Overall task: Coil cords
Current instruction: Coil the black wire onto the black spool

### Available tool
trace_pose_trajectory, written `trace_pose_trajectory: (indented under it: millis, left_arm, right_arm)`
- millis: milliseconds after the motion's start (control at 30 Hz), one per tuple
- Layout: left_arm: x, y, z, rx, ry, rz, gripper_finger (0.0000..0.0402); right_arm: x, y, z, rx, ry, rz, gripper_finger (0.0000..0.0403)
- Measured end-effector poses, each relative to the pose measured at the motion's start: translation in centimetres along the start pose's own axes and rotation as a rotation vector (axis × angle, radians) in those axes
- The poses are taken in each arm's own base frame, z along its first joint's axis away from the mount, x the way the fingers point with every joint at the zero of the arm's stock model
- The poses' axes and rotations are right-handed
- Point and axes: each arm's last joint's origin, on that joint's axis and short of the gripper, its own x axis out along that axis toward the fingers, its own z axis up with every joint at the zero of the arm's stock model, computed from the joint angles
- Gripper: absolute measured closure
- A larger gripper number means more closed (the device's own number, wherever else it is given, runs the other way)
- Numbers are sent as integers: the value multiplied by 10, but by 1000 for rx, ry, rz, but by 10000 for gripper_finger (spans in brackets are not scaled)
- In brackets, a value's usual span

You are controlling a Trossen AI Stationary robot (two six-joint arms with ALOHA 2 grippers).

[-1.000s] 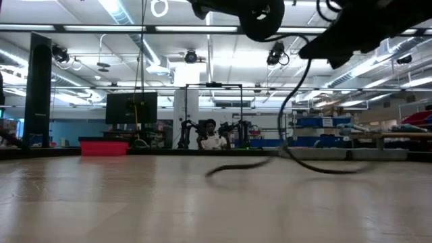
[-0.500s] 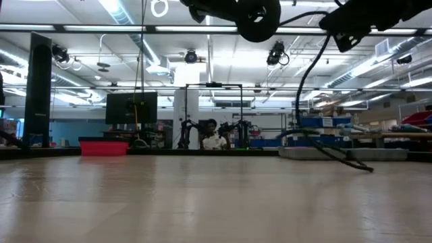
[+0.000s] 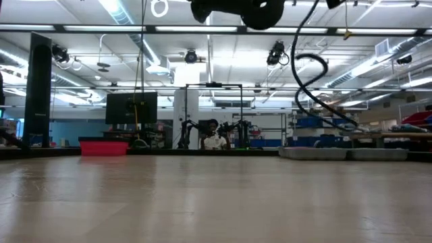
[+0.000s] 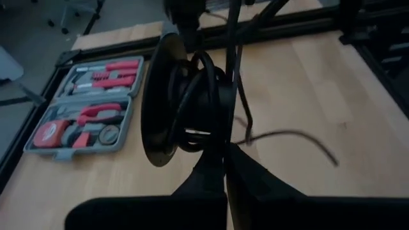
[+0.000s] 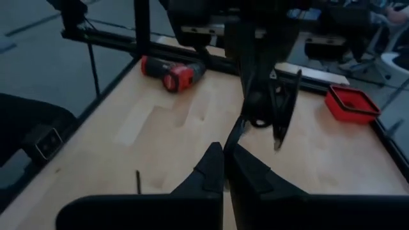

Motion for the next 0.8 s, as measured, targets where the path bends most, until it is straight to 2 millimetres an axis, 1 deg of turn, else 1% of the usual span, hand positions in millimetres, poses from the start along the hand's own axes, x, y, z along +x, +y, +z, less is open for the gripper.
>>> trace_pose_trajectory:
  millis: [100,267,500,600,800]
  left_arm:
    - [0,0,2,6,-20,-10,401]
    - [0,-1,-1,-24,7,-48,401]
    - [1,-4,-3,-64,22,-141,401]
    - [4,-6,-4,-76,22,-181,401]
    - [22,-9,-11,-112,46,-252,401]
  right_arm:
    - [9,0,3,-22,22,0,398]
    - [23,1,3,-84,67,-11,392]
    - [24,-3,4,-125,68,-8,392]
    - [25,-5,3,-137,69,6,393]
    - [25,-7,3,-181,71,-1,393]
